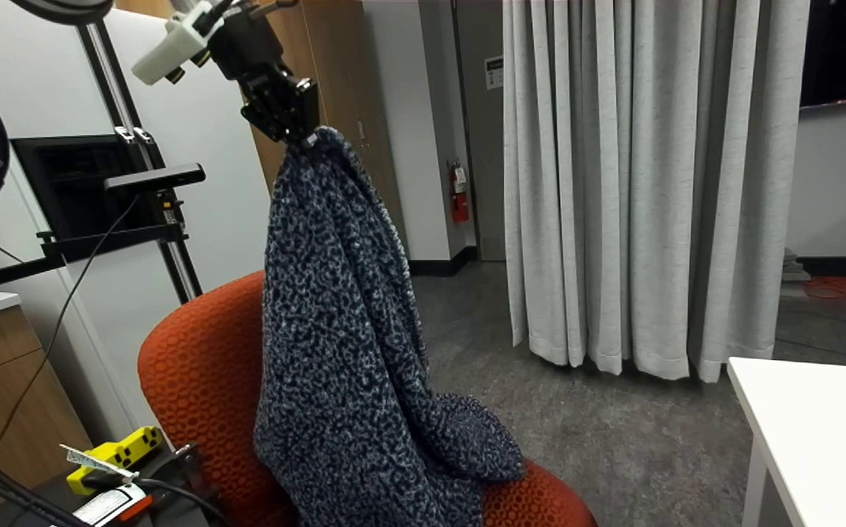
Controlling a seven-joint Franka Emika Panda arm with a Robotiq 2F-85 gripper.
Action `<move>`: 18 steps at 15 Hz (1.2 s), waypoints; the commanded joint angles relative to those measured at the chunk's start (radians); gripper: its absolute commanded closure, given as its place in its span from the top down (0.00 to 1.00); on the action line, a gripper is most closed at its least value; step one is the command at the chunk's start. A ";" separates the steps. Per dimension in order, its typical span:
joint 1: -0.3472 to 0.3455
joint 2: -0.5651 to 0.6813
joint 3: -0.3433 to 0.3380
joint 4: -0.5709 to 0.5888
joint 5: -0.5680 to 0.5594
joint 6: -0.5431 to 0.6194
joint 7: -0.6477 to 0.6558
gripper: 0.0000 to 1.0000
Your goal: Remove the fleece blanket from the backrest of the chair
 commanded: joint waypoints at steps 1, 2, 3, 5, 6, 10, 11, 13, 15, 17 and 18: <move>0.036 0.004 -0.030 -0.019 0.043 -0.001 -0.055 0.45; 0.040 0.005 -0.034 -0.020 0.047 -0.004 -0.062 0.52; 0.042 0.007 -0.037 -0.022 0.050 -0.005 -0.067 0.61; 0.045 0.009 -0.041 -0.023 0.057 -0.009 -0.078 0.74; 0.047 0.010 -0.043 -0.023 0.060 -0.011 -0.082 0.83; 0.055 0.010 -0.050 -0.025 0.071 -0.009 -0.094 1.00; 0.057 0.010 -0.052 -0.026 0.074 -0.006 -0.098 1.00; 0.063 0.010 -0.058 -0.028 0.083 0.002 -0.113 1.00; 0.069 0.010 -0.065 -0.030 0.089 0.013 -0.136 1.00; 0.041 0.018 -0.038 -0.022 0.062 -0.003 -0.101 1.00; 0.041 0.018 -0.040 -0.022 0.061 -0.003 -0.108 1.00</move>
